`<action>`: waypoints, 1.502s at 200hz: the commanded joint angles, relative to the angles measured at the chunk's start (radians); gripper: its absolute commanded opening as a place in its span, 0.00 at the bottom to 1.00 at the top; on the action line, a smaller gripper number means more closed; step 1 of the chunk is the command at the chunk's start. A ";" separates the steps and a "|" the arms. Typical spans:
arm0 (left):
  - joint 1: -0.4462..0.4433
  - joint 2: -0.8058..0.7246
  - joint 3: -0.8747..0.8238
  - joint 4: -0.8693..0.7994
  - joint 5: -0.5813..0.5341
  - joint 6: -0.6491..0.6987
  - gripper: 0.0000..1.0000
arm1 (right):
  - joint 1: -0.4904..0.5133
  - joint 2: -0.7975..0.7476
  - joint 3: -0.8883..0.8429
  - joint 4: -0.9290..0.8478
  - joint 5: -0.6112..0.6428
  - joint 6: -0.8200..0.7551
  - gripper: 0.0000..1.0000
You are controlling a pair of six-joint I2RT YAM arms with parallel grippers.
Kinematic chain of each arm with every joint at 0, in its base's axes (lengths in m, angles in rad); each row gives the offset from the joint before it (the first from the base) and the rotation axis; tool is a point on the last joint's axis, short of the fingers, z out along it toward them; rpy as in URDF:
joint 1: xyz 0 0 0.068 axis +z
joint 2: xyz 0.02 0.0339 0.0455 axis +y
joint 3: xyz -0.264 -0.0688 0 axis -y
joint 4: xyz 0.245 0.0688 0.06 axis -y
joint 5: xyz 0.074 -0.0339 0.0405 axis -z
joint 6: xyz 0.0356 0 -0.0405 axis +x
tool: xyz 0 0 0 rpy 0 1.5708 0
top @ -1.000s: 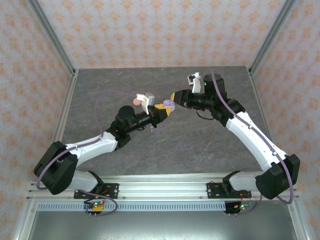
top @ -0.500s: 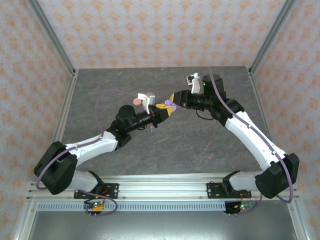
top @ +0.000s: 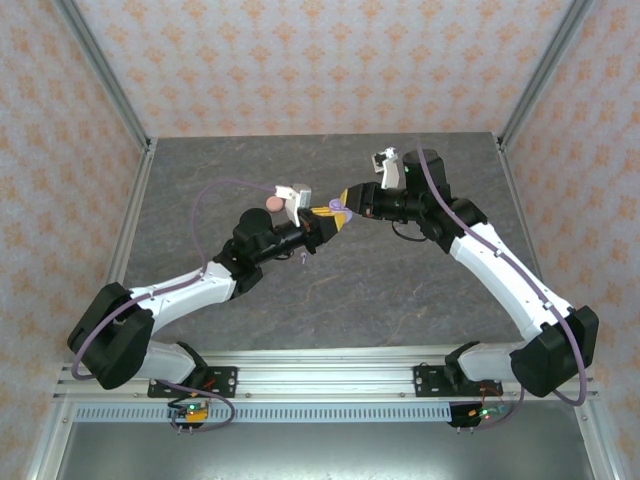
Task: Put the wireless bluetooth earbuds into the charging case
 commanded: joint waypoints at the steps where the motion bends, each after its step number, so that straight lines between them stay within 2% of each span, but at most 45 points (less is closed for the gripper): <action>1: -0.005 -0.027 0.033 0.011 -0.040 -0.010 0.17 | 0.006 -0.021 0.007 -0.029 0.016 -0.024 0.19; 89: -0.006 -0.026 0.038 0.022 -0.022 -0.013 0.17 | 0.005 -0.009 0.006 -0.044 0.013 -0.038 0.20; 112: -0.006 -0.030 0.043 0.010 -0.017 -0.003 0.17 | 0.005 -0.014 0.006 -0.060 0.011 -0.050 0.26; 151: -0.005 -0.032 0.042 -0.002 -0.002 0.014 0.17 | 0.006 -0.027 0.010 -0.076 0.036 -0.058 0.45; 173: -0.005 -0.040 0.046 -0.042 -0.009 0.036 0.17 | 0.006 -0.042 0.016 -0.085 0.066 -0.064 0.49; 202: -0.005 -0.065 0.043 -0.126 -0.039 0.077 0.17 | 0.005 -0.065 0.015 -0.113 0.192 -0.061 0.51; 237: -0.006 -0.124 0.016 -0.233 -0.067 0.129 0.17 | 0.006 -0.058 0.030 -0.228 0.491 -0.035 0.51; 256: -0.005 -0.175 0.004 -0.295 -0.078 0.153 0.17 | 0.004 -0.017 0.044 -0.305 0.592 -0.023 0.51; 277: -0.006 -0.239 -0.003 -0.382 -0.097 0.188 0.17 | 0.002 0.054 0.056 -0.350 0.561 -0.032 0.51; 300: -0.005 -0.313 -0.026 -0.428 -0.112 0.216 0.17 | 0.005 0.136 0.040 -0.325 0.428 -0.029 0.47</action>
